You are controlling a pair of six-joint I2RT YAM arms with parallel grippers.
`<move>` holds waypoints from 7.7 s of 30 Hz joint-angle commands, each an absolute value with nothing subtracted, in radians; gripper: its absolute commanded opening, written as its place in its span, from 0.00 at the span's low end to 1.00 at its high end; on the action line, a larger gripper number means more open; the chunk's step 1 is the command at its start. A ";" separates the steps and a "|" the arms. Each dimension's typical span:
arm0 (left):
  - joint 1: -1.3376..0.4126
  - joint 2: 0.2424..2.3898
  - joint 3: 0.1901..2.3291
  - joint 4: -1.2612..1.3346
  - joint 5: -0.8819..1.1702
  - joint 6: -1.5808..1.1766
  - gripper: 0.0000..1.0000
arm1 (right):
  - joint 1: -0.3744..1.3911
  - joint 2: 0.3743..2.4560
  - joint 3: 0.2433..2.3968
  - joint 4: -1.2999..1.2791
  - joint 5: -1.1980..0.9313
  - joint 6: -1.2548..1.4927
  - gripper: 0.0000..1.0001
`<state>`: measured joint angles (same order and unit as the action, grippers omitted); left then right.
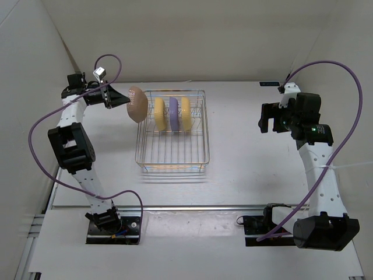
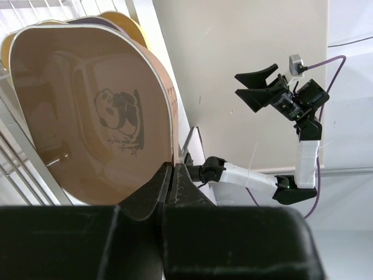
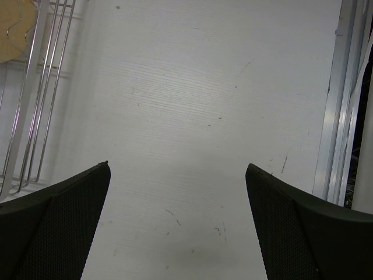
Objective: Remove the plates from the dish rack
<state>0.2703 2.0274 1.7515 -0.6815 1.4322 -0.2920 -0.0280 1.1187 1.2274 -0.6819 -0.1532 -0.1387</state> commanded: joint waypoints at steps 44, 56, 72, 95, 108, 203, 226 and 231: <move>-0.963 1.546 1.620 -0.881 -0.541 0.615 0.11 | -0.009 1.348 1.684 -0.865 -0.478 -0.028 0.95; -1.229 1.649 1.588 -0.758 -0.709 0.753 0.11 | 0.181 1.445 1.796 -0.922 -0.448 -0.092 0.93; -1.272 1.770 1.753 -0.747 -0.736 0.784 0.11 | 0.256 1.456 1.632 -0.818 -0.457 -0.101 0.76; -1.253 1.789 1.764 -0.683 -0.746 0.793 0.11 | 0.256 1.447 1.614 -0.818 -0.436 -0.034 0.00; -1.244 1.798 1.764 -0.680 -0.755 0.772 0.34 | 0.220 1.447 1.605 -0.744 -0.301 0.123 0.00; 0.038 1.971 1.798 -0.624 1.019 -0.281 0.96 | -0.066 1.554 1.711 -1.074 -0.459 -0.163 1.00; 0.038 2.106 1.812 -0.552 1.063 -0.390 0.74 | -0.066 1.520 1.651 -1.054 -0.506 -0.153 1.00; 0.009 2.115 1.802 -0.552 1.054 -0.390 0.69 | -0.066 1.520 1.651 -1.054 -0.515 -0.153 1.00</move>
